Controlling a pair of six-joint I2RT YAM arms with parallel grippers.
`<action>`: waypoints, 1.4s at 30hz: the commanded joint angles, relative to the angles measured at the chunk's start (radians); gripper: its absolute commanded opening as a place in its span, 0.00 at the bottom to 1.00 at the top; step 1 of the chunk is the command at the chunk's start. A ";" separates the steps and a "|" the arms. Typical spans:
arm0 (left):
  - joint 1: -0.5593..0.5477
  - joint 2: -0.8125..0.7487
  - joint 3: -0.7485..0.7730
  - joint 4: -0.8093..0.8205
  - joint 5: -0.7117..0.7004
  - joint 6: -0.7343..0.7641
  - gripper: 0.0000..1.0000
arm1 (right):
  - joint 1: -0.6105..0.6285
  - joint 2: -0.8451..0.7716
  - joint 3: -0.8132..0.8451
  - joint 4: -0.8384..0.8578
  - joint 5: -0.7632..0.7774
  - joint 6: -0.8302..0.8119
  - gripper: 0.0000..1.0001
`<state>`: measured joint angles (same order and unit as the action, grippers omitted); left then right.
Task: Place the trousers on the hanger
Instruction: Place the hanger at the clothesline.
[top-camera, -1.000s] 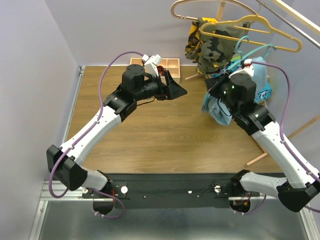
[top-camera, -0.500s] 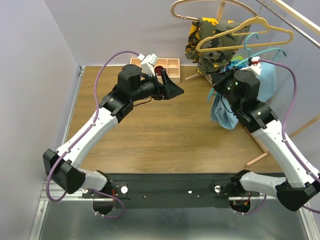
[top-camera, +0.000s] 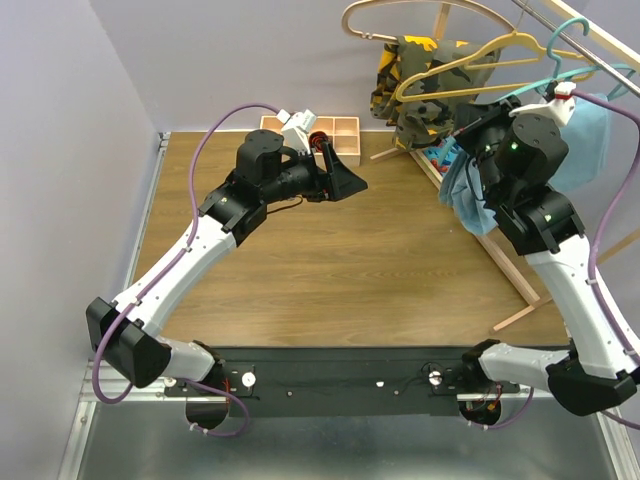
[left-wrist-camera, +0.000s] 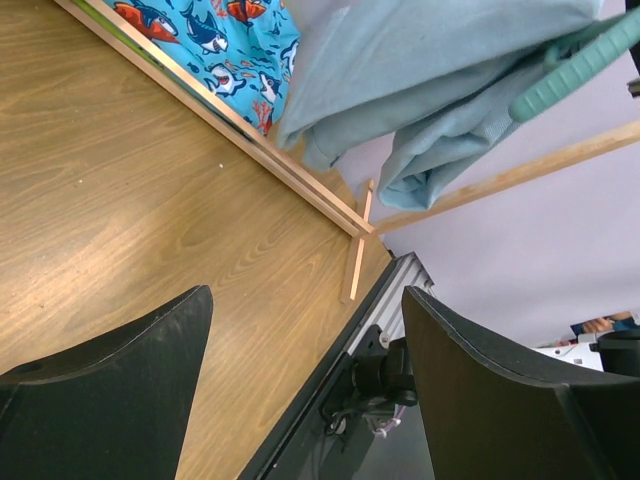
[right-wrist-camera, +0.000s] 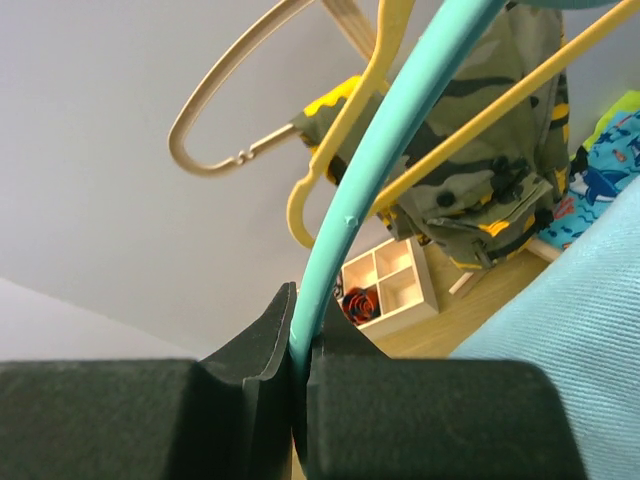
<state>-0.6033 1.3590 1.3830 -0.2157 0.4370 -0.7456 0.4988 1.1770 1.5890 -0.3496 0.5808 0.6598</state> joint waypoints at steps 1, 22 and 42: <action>0.004 -0.032 -0.007 -0.011 -0.014 0.025 0.84 | -0.057 0.010 0.063 0.116 0.001 -0.092 0.01; 0.019 -0.034 -0.007 -0.025 -0.027 0.034 0.84 | -0.287 0.035 -0.004 0.139 -0.216 0.020 0.01; 0.040 -0.047 0.017 -0.097 -0.184 0.126 0.85 | -0.301 -0.122 -0.170 0.018 -0.243 0.012 0.97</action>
<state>-0.5812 1.3483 1.3830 -0.2726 0.3431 -0.6765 0.1997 1.1072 1.4460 -0.2783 0.3344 0.7010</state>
